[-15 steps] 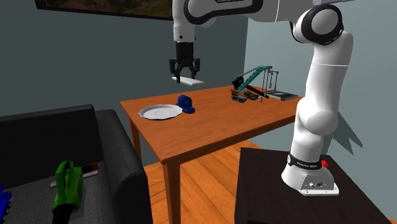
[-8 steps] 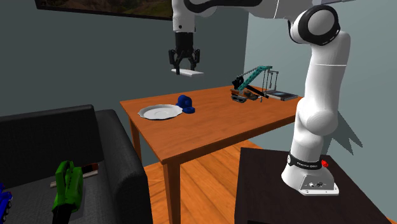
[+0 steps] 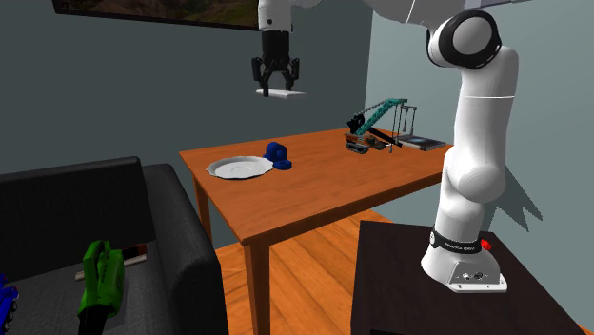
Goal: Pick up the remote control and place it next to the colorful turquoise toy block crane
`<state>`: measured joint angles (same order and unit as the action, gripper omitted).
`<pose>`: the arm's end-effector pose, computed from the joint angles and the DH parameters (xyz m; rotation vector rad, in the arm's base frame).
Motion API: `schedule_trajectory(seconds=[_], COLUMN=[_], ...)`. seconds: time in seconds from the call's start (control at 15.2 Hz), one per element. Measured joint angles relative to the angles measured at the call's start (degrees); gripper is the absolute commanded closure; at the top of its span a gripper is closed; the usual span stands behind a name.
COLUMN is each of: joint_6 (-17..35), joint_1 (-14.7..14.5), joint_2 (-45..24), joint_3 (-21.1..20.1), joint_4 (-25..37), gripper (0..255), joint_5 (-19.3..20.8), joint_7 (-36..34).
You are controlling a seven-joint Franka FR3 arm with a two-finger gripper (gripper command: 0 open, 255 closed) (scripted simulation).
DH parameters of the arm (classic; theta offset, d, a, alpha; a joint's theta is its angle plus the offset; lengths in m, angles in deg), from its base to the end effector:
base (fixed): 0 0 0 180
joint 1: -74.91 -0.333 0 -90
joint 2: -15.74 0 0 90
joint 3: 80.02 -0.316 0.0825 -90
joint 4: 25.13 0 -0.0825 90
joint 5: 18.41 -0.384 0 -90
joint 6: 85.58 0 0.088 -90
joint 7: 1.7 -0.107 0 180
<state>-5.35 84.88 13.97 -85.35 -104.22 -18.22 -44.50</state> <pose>0.5431 -0.0455 0.6809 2.8722 -1.2630 -0.0159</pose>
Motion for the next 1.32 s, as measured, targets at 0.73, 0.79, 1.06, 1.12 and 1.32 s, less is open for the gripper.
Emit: schedule_trajectory(seconds=[0.73,0.79,1.06,1.12,1.32], joint_6=[-0.7,-0.6,-0.3,-0.5,-0.9], joint_1=[3.8,4.3,6.0,6.5,7.6], joint_2=[10.6,12.3,18.1,18.8,22.4], joint_3=[4.2,4.9,7.7,8.6,10.6], joint_4=[-9.9,-11.7,-17.8,-18.3,-21.3], gripper=[255,255,255,255,255], joint_5=[-0.2,-0.1,0.7,1.0,2.0], joint_7=[7.8,9.1,13.6,15.0,18.1])
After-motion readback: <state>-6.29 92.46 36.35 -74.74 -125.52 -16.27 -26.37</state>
